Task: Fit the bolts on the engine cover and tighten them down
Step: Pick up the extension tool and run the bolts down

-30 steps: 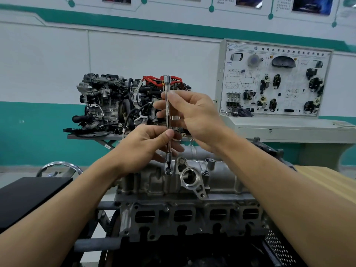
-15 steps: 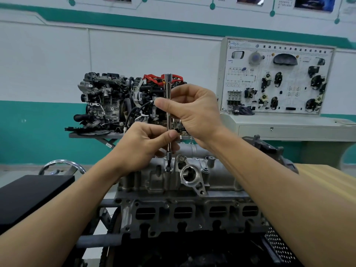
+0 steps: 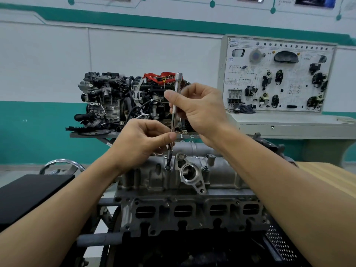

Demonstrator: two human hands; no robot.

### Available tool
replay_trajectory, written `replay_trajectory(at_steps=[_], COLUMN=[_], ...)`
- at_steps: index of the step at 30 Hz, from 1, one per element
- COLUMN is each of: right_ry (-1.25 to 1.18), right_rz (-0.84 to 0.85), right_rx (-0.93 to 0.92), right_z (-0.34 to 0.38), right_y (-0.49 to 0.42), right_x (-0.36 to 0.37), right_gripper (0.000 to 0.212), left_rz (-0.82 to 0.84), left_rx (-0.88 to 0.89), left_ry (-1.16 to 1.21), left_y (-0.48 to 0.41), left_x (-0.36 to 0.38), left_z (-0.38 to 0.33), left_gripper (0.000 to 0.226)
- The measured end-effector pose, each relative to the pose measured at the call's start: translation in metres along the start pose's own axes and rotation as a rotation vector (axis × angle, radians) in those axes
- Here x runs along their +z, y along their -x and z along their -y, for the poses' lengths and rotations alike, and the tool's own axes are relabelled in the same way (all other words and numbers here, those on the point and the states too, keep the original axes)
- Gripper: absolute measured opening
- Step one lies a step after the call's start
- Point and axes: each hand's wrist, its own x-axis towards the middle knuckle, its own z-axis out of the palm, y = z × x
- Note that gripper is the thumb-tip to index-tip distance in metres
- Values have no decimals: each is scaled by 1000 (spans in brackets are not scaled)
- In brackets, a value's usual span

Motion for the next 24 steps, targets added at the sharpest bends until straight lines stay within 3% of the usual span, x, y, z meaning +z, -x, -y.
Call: replay_trajectory(at_steps=[3,6,9,13,16,19,24], right_ry=[-73,-44,41,149,103,35,108], right_rz=[189,266,191,21,164,286,81], right_rx=[73,101,48,-25,23,83,-3], right_z=[5,6,5,0,2,3,1], right_y=[0,1,1,-4,-3,-1,0], right_x=[0,-3,-3,-2,-3,-3,1], right_gripper=[9,20,18,23,11,18,18], left_rz=[50,101,138,29,30,89,47], left_rx=[1,-15,-22,0,13,3,3], left_ry=[-34,-88,-97,-88,-105,-134,-95], left_y=[0,0,-1,-3,-3,-2,-2], left_x=[-1,-5,-4,1,-2,-5,1], left_z=[0,1,0,0,1,0,-3], left_gripper=[23,22,26,36,31,29,33])
